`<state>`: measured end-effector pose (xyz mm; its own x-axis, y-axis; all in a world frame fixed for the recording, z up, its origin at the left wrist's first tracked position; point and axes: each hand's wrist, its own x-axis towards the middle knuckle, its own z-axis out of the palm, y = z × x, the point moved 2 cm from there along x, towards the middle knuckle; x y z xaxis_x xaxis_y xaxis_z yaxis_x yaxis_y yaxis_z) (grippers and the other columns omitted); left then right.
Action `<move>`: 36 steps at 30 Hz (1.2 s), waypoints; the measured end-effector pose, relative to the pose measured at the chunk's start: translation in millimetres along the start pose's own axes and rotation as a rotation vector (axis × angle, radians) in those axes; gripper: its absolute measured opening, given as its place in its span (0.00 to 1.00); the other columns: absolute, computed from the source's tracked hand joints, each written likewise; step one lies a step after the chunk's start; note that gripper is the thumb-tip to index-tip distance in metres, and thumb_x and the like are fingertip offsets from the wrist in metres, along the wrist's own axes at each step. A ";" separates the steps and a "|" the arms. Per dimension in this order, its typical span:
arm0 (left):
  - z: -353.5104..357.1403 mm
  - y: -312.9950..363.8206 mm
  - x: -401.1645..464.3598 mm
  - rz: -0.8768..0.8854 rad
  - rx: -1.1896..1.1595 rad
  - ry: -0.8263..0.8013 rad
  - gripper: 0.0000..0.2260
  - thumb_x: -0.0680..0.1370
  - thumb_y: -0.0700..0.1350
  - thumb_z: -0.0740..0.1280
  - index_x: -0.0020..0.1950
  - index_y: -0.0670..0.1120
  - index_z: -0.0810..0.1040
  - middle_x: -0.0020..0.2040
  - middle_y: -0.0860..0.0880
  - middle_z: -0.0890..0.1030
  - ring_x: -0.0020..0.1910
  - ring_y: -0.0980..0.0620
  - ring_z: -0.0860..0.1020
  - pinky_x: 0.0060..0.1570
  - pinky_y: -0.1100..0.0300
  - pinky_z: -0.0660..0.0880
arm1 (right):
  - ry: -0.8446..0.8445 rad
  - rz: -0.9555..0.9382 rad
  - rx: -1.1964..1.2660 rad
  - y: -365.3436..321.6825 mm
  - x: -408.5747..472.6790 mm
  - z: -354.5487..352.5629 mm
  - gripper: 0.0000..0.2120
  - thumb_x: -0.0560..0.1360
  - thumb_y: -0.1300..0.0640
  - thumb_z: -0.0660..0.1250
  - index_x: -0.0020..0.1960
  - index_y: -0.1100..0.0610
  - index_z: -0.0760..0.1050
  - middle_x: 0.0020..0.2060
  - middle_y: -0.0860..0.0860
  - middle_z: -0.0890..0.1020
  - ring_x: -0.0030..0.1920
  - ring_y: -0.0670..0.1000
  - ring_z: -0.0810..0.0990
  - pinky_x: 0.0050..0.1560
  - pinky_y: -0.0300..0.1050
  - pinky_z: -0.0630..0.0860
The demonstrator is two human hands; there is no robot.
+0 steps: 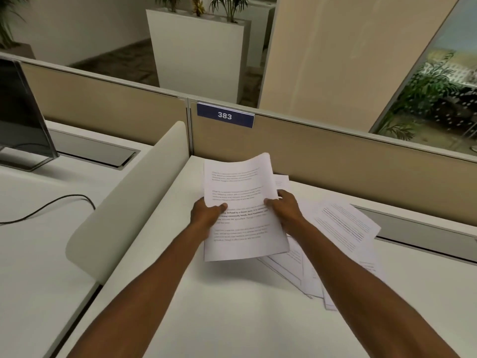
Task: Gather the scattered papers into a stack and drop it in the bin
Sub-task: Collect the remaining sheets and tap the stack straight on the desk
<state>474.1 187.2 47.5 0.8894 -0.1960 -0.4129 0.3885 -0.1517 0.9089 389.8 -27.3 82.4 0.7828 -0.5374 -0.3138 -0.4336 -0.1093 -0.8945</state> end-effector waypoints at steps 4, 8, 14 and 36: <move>-11.9 1.3 53.7 -0.079 0.120 0.032 0.19 0.76 0.40 0.75 0.66 0.40 0.80 0.62 0.40 0.84 0.57 0.39 0.83 0.61 0.44 0.80 | -0.019 0.061 -0.086 -3.3 47.0 39.7 0.14 0.76 0.58 0.70 0.62 0.58 0.79 0.56 0.57 0.85 0.52 0.59 0.85 0.56 0.59 0.83; -14.4 -0.1 86.0 -0.096 0.546 0.114 0.22 0.78 0.49 0.71 0.69 0.41 0.77 0.68 0.39 0.77 0.66 0.38 0.75 0.67 0.47 0.75 | 0.017 0.091 -0.185 6.2 77.5 70.3 0.14 0.78 0.57 0.68 0.63 0.58 0.77 0.60 0.57 0.82 0.57 0.59 0.82 0.61 0.57 0.80; 0.4 -1.6 108.7 -0.057 0.565 0.092 0.23 0.78 0.49 0.71 0.69 0.40 0.76 0.69 0.37 0.70 0.66 0.36 0.74 0.67 0.43 0.76 | 0.045 0.143 -0.544 25.3 111.6 81.2 0.26 0.78 0.46 0.65 0.73 0.54 0.69 0.74 0.58 0.63 0.74 0.61 0.63 0.73 0.59 0.66; 4.9 39.1 85.3 0.350 0.393 0.046 0.13 0.77 0.47 0.74 0.58 0.53 0.74 0.52 0.52 0.83 0.44 0.54 0.83 0.36 0.61 0.78 | -0.092 0.106 0.470 43.4 109.3 69.6 0.31 0.67 0.65 0.78 0.65 0.48 0.72 0.61 0.52 0.82 0.57 0.55 0.83 0.56 0.57 0.83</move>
<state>564.0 159.8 47.5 0.9630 -0.2583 -0.0772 -0.0456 -0.4385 0.8976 487.7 -32.5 -12.9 0.7905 -0.4467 -0.4189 -0.2814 0.3426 -0.8964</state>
